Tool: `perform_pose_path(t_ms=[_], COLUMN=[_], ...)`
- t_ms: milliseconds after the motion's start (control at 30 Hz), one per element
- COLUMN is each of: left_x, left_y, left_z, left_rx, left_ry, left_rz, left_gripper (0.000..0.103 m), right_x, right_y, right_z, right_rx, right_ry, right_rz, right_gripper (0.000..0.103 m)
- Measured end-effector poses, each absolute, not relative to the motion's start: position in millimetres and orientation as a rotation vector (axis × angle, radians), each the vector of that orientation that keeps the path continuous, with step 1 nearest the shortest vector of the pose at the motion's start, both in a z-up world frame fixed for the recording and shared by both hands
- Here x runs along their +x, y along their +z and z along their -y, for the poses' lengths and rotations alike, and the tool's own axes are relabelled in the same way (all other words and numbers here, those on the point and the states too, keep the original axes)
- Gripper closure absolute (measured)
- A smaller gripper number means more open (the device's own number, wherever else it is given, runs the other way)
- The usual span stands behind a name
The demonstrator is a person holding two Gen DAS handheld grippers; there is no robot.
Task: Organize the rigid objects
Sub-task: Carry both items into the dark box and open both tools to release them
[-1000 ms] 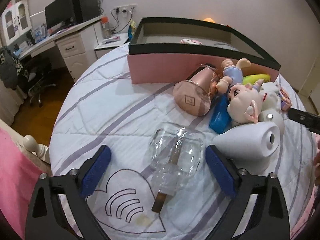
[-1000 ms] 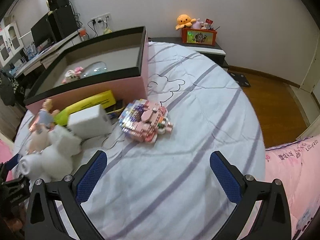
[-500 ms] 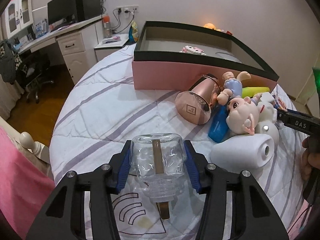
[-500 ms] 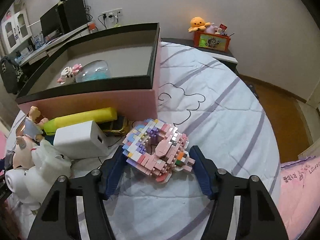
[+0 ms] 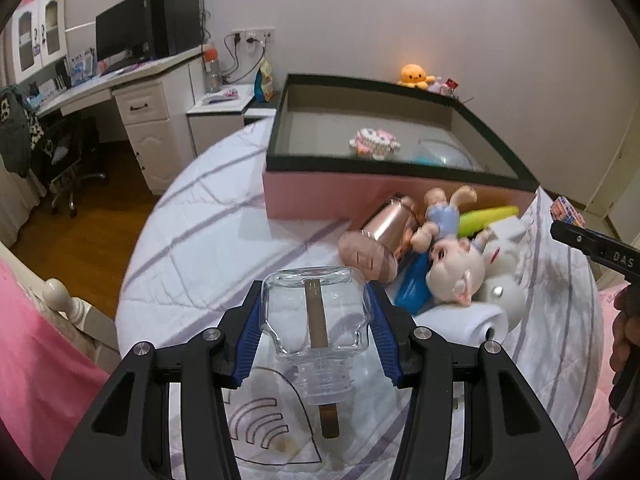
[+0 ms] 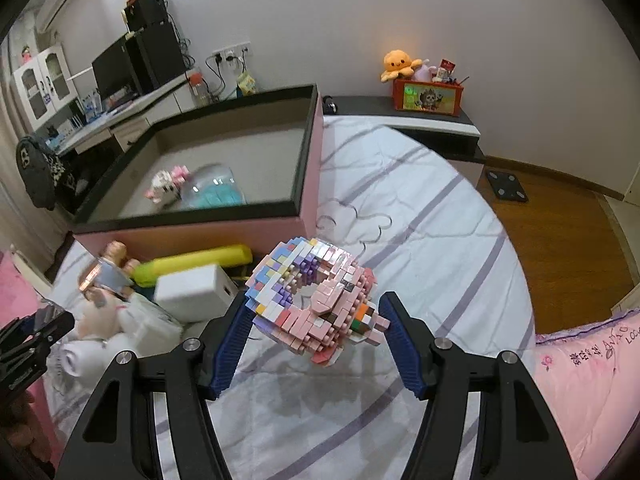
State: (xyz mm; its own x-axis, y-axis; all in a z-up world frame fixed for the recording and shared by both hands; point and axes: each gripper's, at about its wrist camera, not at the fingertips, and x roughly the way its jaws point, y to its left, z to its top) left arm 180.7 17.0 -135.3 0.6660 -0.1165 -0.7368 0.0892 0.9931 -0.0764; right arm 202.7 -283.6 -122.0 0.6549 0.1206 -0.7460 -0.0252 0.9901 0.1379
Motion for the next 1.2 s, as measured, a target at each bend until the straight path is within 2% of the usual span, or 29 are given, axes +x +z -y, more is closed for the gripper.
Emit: perform_pose_path(t_ms=[333, 667, 833, 1200], left_x=[209.9, 293.0, 339.5, 406.8], left_y=[-93.5, -44.4, -47.4, -89.4], left_z=[-24.8, -12.5, 0.8, 23.1], left_rx=[-0.035, -0.039, -0.048, -0.035], left_ry=[-0.117, -0.175, -0.207, -0.213], left_rz=[-0.738, -0.621, -0.642, -0.756], left_gripper=[0.052, 0.052, 0.052, 0.052], right_x=[225.5, 288.0, 324.2, 372.9], right_y=[-82.3, -50.4, -58.3, -97.4], right_z=[262.0, 233.5, 226.2, 225.2], right_rx=[0.091, 0.06, 0.067, 0.063], right_ry=[0.15, 0.201, 0.204, 0.192], right_rz=[-0.769, -0.7, -0.726, -0.824], right_gripper=[0.037, 0.037, 0.037, 0.037])
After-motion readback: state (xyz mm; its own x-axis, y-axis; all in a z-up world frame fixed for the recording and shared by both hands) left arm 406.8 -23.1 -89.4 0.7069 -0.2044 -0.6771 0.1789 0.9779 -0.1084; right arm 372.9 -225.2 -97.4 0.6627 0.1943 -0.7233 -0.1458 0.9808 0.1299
